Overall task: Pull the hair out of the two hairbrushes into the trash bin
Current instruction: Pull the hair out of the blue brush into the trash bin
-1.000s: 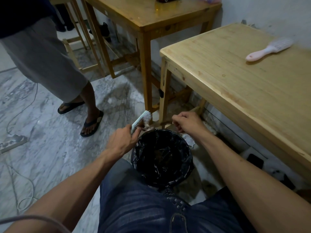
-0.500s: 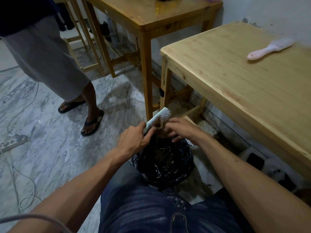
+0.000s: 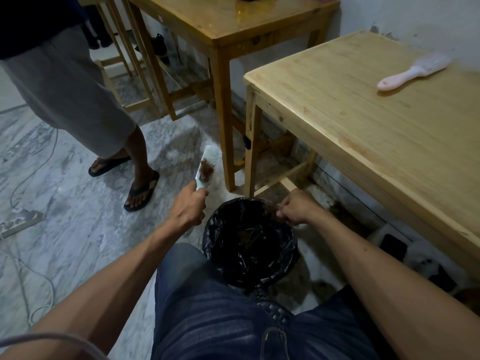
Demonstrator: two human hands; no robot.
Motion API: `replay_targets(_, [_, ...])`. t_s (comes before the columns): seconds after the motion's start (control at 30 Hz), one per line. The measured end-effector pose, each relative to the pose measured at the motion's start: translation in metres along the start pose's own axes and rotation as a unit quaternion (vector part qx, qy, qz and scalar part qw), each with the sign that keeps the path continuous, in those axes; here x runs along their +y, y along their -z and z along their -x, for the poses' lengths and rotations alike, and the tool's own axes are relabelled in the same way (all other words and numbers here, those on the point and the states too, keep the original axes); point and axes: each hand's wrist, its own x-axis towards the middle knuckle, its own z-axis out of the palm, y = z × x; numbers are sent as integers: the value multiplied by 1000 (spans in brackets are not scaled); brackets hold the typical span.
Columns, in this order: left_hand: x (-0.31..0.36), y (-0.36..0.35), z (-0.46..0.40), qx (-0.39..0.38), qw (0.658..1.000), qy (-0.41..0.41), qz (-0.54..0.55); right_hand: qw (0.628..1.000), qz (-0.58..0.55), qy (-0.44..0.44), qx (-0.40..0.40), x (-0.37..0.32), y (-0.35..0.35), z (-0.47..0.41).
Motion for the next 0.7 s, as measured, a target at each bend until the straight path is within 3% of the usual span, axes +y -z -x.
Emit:
replay_targets(0.23, [0,-8,9,-32,974,-76,-211,988,-80,22,-133,-14,-5,6])
replay_targets(0.43, [4,-23,16,-51,955,-111,-271,974,-179,135,-12,-41,-5,11])
replay_targets(0.7, [-3,-22,12,-39,957,-82,-277,976,-168,132,43,-44,-8,4])
